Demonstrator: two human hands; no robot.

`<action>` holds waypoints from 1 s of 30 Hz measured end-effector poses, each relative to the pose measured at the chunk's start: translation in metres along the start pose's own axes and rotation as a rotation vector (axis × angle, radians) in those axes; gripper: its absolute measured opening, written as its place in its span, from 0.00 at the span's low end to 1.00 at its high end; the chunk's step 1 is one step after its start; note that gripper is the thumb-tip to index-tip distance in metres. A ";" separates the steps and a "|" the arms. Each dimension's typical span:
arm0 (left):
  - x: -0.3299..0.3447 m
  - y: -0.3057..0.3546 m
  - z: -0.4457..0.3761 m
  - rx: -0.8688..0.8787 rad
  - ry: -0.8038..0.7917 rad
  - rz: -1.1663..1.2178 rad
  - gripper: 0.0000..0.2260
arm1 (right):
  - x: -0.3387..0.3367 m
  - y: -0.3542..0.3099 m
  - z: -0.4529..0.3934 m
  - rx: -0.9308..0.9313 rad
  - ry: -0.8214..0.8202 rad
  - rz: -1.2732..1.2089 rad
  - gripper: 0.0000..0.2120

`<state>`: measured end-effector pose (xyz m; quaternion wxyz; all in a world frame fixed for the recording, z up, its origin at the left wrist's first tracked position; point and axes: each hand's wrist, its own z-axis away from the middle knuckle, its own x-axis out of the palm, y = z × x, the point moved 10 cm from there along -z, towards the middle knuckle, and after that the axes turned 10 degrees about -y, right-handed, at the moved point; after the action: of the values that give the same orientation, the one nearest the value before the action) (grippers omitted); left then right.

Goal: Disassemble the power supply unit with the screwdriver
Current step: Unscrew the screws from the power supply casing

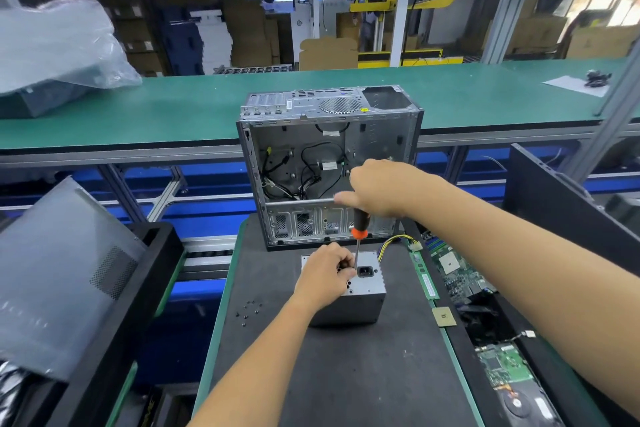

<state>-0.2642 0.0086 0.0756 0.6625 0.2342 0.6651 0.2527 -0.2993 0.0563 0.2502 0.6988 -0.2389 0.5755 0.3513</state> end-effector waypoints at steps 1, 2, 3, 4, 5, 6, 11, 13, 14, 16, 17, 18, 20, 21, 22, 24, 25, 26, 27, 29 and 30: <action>0.000 -0.001 0.000 -0.002 0.000 0.001 0.13 | 0.002 -0.001 -0.001 -0.026 -0.033 -0.026 0.22; 0.000 -0.001 0.000 -0.003 0.000 0.002 0.13 | 0.005 -0.005 0.000 -0.078 -0.079 -0.065 0.19; 0.000 -0.002 -0.001 -0.001 0.001 0.004 0.13 | 0.007 -0.010 0.002 -0.140 -0.118 -0.105 0.14; 0.000 -0.002 -0.001 0.001 0.002 0.005 0.13 | 0.007 -0.013 0.005 -0.197 -0.147 -0.143 0.08; 0.000 -0.002 -0.001 0.005 0.003 0.003 0.13 | 0.006 -0.017 0.009 -0.250 -0.162 -0.182 0.04; -0.001 -0.002 -0.001 0.007 0.003 0.000 0.12 | 0.007 -0.019 0.011 -0.277 -0.181 -0.215 0.06; 0.000 0.000 -0.001 0.012 -0.002 -0.010 0.10 | 0.010 -0.001 0.003 -0.097 -0.106 -0.110 0.18; -0.001 0.000 0.000 0.010 -0.001 -0.007 0.09 | 0.007 0.004 0.000 -0.035 -0.045 0.049 0.20; -0.001 0.000 0.000 0.007 -0.001 -0.005 0.10 | 0.008 0.001 -0.001 -0.064 -0.026 0.022 0.17; 0.000 -0.001 -0.001 -0.001 -0.003 -0.004 0.12 | 0.009 -0.004 0.000 -0.182 -0.030 -0.243 0.08; 0.000 -0.002 -0.001 -0.004 -0.004 -0.002 0.13 | 0.008 -0.009 0.004 -0.243 -0.054 -0.339 0.06; -0.001 -0.002 -0.001 -0.006 -0.002 0.000 0.13 | 0.009 -0.012 0.006 -0.289 -0.076 -0.385 0.06; -0.001 -0.002 -0.001 -0.005 0.001 0.003 0.11 | 0.010 -0.014 0.007 -0.308 -0.117 -0.403 0.08; -0.001 -0.002 -0.001 -0.004 0.001 0.001 0.11 | 0.009 -0.013 0.008 -0.287 -0.105 -0.395 0.06; -0.001 -0.002 -0.001 -0.003 0.001 -0.004 0.10 | 0.008 -0.011 0.007 -0.256 -0.088 -0.377 0.02; 0.000 -0.002 -0.001 -0.003 -0.003 -0.016 0.10 | 0.006 -0.004 0.003 -0.135 -0.036 -0.245 0.16; 0.000 -0.002 -0.001 -0.004 -0.005 -0.017 0.10 | 0.004 0.000 0.002 -0.068 -0.004 -0.132 0.22; 0.000 -0.002 -0.001 -0.005 -0.007 -0.015 0.10 | 0.002 0.001 0.001 -0.035 0.020 -0.054 0.24; 0.000 -0.002 0.000 -0.006 -0.009 -0.011 0.10 | 0.001 -0.001 0.000 -0.034 0.025 -0.031 0.22; 0.000 -0.002 0.000 -0.009 -0.011 -0.008 0.10 | 0.006 -0.007 0.000 -0.134 -0.029 -0.158 0.14; 0.000 -0.002 -0.001 -0.009 -0.010 -0.008 0.11 | 0.008 -0.012 0.001 -0.198 -0.069 -0.237 0.08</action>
<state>-0.2649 0.0070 0.0744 0.6679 0.2299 0.6614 0.2521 -0.2892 0.0513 0.2419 0.7279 -0.3604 0.4814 0.3293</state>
